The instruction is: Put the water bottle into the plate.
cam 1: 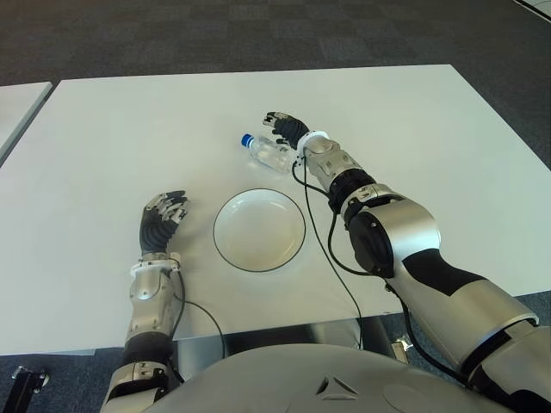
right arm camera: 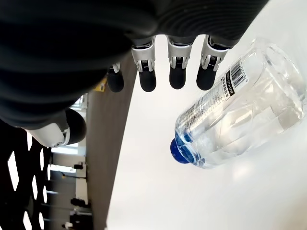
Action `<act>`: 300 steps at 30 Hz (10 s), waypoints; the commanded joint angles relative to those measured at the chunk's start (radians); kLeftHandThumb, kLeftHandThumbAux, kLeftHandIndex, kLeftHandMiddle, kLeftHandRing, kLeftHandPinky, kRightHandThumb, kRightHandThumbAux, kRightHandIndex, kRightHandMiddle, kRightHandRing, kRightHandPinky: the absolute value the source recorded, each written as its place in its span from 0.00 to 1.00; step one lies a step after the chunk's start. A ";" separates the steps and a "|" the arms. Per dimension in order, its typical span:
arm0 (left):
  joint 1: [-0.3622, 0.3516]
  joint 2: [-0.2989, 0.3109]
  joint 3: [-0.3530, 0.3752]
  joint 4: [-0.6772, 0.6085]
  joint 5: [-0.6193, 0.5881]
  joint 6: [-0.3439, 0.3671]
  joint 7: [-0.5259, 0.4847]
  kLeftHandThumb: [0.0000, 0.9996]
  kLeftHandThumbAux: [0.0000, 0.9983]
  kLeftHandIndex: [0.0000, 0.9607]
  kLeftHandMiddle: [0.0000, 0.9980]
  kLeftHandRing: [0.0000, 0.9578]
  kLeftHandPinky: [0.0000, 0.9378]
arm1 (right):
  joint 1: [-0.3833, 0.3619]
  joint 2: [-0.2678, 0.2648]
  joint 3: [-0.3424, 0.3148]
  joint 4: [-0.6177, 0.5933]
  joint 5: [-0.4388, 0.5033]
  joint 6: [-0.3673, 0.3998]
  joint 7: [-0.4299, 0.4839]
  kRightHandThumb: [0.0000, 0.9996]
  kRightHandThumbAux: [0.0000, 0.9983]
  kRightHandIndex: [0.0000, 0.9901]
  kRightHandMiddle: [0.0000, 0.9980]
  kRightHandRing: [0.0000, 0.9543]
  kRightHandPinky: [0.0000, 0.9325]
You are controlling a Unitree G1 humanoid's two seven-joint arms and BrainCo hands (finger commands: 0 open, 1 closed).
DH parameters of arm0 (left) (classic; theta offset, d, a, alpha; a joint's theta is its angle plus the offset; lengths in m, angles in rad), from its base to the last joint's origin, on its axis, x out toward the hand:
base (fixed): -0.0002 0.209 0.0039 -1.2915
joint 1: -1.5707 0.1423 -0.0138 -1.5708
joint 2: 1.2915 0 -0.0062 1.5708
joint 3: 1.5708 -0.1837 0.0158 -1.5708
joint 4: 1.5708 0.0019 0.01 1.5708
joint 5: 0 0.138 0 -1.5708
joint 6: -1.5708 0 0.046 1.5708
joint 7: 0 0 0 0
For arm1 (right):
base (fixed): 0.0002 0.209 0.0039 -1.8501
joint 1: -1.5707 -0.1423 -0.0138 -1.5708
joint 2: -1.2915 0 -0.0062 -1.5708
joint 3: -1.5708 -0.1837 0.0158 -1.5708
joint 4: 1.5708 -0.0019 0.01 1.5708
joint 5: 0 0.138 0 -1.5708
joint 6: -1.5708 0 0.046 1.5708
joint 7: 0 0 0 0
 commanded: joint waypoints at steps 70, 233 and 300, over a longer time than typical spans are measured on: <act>0.047 -0.038 -0.001 -0.111 0.003 0.038 -0.004 0.70 0.73 0.43 0.33 0.35 0.40 | -0.124 -0.060 0.825 0.037 -0.696 0.003 -0.149 0.57 0.39 0.00 0.00 0.00 0.00; 0.043 -0.060 0.007 -0.121 0.021 0.005 0.029 0.70 0.73 0.43 0.33 0.34 0.38 | -0.193 0.221 0.747 0.029 -0.566 0.434 0.155 0.00 0.36 0.00 0.00 0.00 0.00; -0.030 -0.032 0.026 -0.032 0.024 0.023 0.019 0.70 0.72 0.43 0.34 0.36 0.40 | -0.026 -0.036 0.424 -0.015 -0.305 -0.073 -0.429 0.21 0.72 0.06 0.13 0.15 0.25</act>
